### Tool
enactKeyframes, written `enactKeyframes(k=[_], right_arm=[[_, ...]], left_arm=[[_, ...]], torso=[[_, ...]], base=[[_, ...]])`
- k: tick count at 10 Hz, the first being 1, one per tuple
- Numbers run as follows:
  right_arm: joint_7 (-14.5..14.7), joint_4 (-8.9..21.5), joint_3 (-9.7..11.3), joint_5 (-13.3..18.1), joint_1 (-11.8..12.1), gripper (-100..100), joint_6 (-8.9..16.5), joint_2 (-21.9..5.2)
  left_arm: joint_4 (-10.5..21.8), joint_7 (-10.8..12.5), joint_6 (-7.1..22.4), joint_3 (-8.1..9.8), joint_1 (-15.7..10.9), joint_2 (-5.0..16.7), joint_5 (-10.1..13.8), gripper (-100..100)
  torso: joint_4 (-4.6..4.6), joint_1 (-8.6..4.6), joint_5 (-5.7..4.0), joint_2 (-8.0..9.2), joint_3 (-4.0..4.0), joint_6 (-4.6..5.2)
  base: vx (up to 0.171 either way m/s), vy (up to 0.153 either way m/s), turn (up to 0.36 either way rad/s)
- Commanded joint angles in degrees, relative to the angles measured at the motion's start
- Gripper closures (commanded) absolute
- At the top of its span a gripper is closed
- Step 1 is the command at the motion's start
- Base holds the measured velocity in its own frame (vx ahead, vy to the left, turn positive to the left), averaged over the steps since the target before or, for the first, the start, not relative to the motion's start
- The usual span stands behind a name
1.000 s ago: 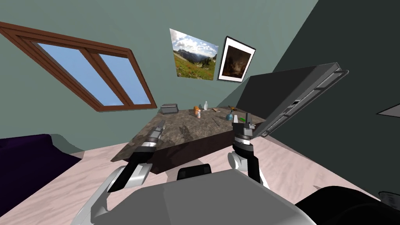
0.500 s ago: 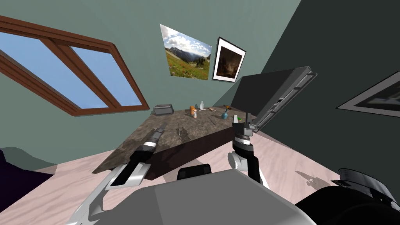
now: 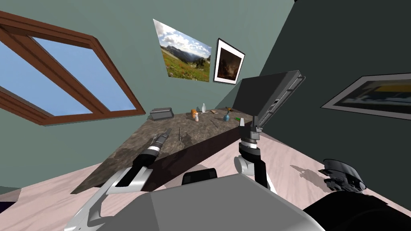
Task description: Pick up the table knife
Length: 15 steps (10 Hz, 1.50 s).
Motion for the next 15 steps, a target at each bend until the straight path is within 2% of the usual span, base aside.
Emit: enactKeyframes(k=[1,2,3,4,6,7,9,10,12,13,14,15], right_arm=[[0.0,0.0,0.0,0.0,0.0,0,0.0,0.0],[0.0,0.0,0.0,0.0,0.0,0,0.0,0.0],[0.0,0.0,0.0,0.0,0.0,0,0.0,0.0],[0.0,0.0,0.0,0.0,0.0,0,0.0,0.0],[0.0,0.0,0.0,0.0,0.0,0,0.0,0.0],[0.0,0.0,0.0,0.0,0.0,0,0.0,0.0],[0.0,0.0,0.0,0.0,0.0,0,0.0,0.0],[0.0,0.0,0.0,0.0,0.0,0,0.0,0.0],[0.0,0.0,0.0,0.0,0.0,0,0.0,0.0],[0.0,0.0,0.0,0.0,0.0,0,0.0,0.0],[0.0,0.0,0.0,0.0,0.0,0,0.0,0.0],[0.0,0.0,0.0,0.0,0.0,0,0.0,0.0]], left_arm=[[1.1,-0.5,2.9,-0.02,-0.3,2.0,-0.1,-100],[1.1,-0.5,3.0,-0.02,-0.3,2.0,-0.1,-100],[1.9,-1.0,5.0,-0.09,-0.4,3.6,-0.2,-100],[1.9,-1.0,5.5,-0.09,-0.4,3.6,-0.2,-100],[3.6,-1.6,9.3,-0.15,-0.4,6.6,-0.2,-100],[3.6,-1.6,10.3,-0.15,-0.4,6.6,-0.2,-100],[5.4,-2.1,14.0,-0.1,-0.2,9.6,0.1,-100],[5.4,-2.1,15.0,-0.1,-0.2,9.6,0.1,-100],[7.2,-2.2,18.8,0.08,0.2,12.4,0.6,-100],[7.2,-2.2,19.5,0.08,0.2,12.4,0.6,-100],[8.2,-2.1,21.7,0.2,0.4,13.8,0.9,-100],[8.2,-2.1,21.7,0.2,0.4,13.8,0.9,-100]], torso=[[0.0,0.0,0.0,0.0,0.0,0.0],[-0.01,-0.01,0.0,-0.02,-0.02,0.03],[0.0,0.0,0.0,-0.01,-0.01,0.0],[0.0,-0.03,0.0,-0.02,-0.01,0.02],[0.0,-0.03,-0.01,0.0,0.0,0.03],[-0.01,-0.04,-0.01,-0.03,-0.01,0.03],[-0.01,-0.04,-0.01,-0.03,-0.02,0.02],[-0.01,-0.07,-0.02,-0.05,-0.03,0.03],[-0.01,-0.03,0.0,-0.02,-0.01,0.01],[-0.01,-0.06,-0.01,-0.05,-0.03,0.02],[-0.01,-0.02,-0.01,-0.04,-0.02,-0.04],[-0.01,-0.01,0.0,-0.03,-0.02,-0.01]], base=[[0.009,-0.027,-0.19],[0.004,-0.019,-0.117],[0.005,-0.027,-0.17],[0.003,-0.024,-0.124],[0.006,-0.031,-0.259],[0.012,-0.023,-0.102],[0.014,-0.037,-0.244],[0.014,-0.024,-0.092],[0.013,-0.035,-0.231],[0.017,-0.023,-0.087],[0.012,-0.026,-0.146],[0.01,-0.013,-0.088]])
